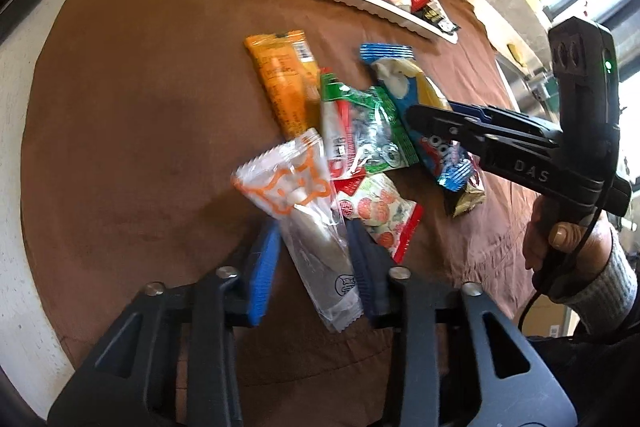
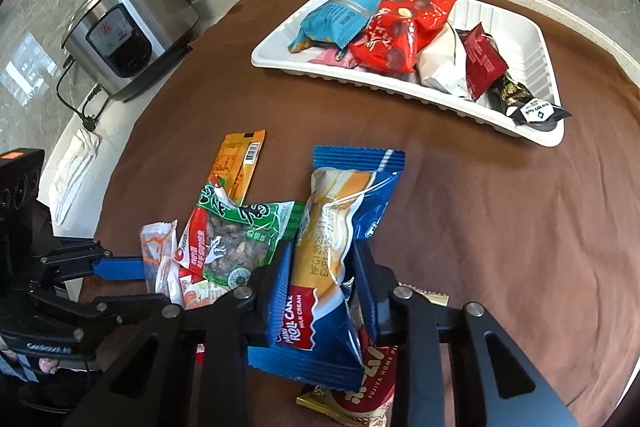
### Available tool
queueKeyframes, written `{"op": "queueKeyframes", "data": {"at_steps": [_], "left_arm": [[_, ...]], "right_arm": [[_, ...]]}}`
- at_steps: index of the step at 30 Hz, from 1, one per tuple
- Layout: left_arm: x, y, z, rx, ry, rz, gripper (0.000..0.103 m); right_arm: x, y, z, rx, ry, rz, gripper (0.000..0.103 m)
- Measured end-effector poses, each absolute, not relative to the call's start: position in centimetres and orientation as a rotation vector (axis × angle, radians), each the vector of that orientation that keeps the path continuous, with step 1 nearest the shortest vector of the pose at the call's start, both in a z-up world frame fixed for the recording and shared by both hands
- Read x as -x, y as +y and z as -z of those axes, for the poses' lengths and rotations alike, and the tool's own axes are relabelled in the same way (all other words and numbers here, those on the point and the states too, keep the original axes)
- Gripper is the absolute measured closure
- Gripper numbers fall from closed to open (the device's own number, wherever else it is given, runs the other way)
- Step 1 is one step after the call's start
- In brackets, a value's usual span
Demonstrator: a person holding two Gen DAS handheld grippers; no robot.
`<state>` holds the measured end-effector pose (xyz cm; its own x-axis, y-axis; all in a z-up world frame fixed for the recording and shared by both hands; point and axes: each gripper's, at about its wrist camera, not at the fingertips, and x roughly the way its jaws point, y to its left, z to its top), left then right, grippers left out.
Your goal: Organize snacks
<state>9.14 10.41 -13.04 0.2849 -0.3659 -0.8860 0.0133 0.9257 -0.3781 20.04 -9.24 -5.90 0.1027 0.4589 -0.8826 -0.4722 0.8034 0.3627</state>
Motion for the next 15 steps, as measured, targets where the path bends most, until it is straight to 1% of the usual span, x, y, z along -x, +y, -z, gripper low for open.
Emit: {"op": "queueKeyframes", "data": {"at_steps": [1,6,8,15], "left_arm": [[-9.1,10.6,13.1,0.337,1.264,0.261,0.080],[-9.1,10.9,13.1,0.341,1.261,0.266,0.084],[-9.1,11.1,12.9,0.344,1.256,0.271,0.088],[-9.1,12.5,12.1,0.370,1.247,0.256,0.089]], "right_arm": [[-20.1,-9.4,5.8,0.003,1.298,-0.688,0.070],[-20.1,-10.2,5.2,-0.043,1.289,-0.691,0.071],[-20.3,-10.6,4.9,-0.072,1.289,-0.693,0.071],[-20.6,-11.6,4.3,-0.136,1.283,-0.687,0.071]]}}
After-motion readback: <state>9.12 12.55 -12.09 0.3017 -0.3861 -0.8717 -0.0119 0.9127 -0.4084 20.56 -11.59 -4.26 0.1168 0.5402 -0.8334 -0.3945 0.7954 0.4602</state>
